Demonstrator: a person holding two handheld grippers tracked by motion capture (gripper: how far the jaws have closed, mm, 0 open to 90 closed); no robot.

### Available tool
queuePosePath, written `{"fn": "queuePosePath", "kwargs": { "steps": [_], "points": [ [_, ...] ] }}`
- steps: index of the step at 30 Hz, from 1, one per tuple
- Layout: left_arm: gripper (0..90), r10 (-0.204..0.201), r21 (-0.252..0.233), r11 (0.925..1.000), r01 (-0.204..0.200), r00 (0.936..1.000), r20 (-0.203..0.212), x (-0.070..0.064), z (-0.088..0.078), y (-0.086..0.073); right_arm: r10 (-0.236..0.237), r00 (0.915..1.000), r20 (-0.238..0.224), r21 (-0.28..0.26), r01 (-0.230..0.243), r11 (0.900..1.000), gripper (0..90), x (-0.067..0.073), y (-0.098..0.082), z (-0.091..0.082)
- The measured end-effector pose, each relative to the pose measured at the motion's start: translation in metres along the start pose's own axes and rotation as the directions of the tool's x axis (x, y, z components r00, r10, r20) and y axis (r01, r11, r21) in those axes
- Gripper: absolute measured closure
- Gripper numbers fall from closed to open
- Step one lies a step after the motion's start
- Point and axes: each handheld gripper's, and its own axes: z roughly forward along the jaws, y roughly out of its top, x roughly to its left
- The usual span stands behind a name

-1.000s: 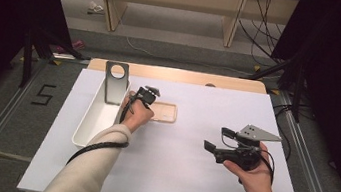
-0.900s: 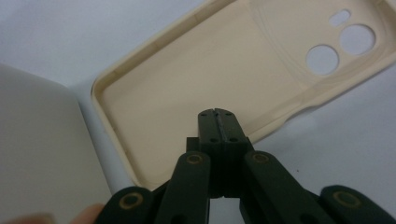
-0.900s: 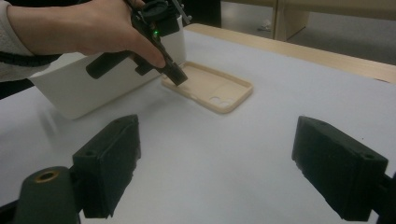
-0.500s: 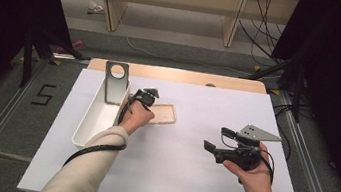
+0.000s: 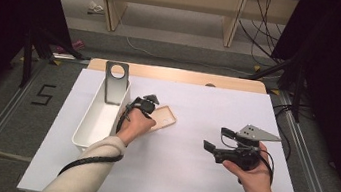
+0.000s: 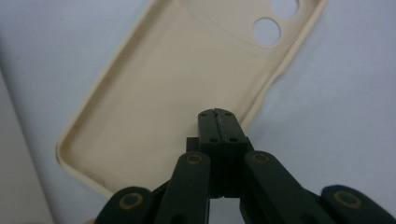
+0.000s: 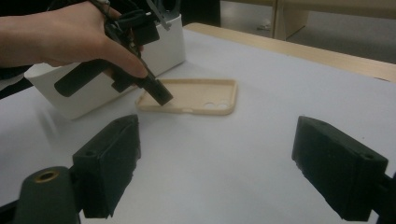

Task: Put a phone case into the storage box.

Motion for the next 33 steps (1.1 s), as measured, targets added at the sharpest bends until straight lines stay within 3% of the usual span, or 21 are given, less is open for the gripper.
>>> {"fn": "queuePosePath", "kwargs": {
  "steps": [14, 33],
  "points": [
    [89.8, 0.017, -0.005, 0.9999, -0.016, 0.9975, 0.068, -0.027, -0.002, -0.013, -0.001, 1.0, 0.0, -0.001, 0.001, 1.0, 16.2, 0.0, 0.0, 0.0],
    [89.5, 0.031, 0.003, 0.9995, -0.031, 0.9873, 0.156, -0.054, 0.002, -0.026, 0.001, 1.0, 0.001, -0.002, -0.001, 1.0, 16.2, 0.0, 0.0, 0.0]
  ]
}}
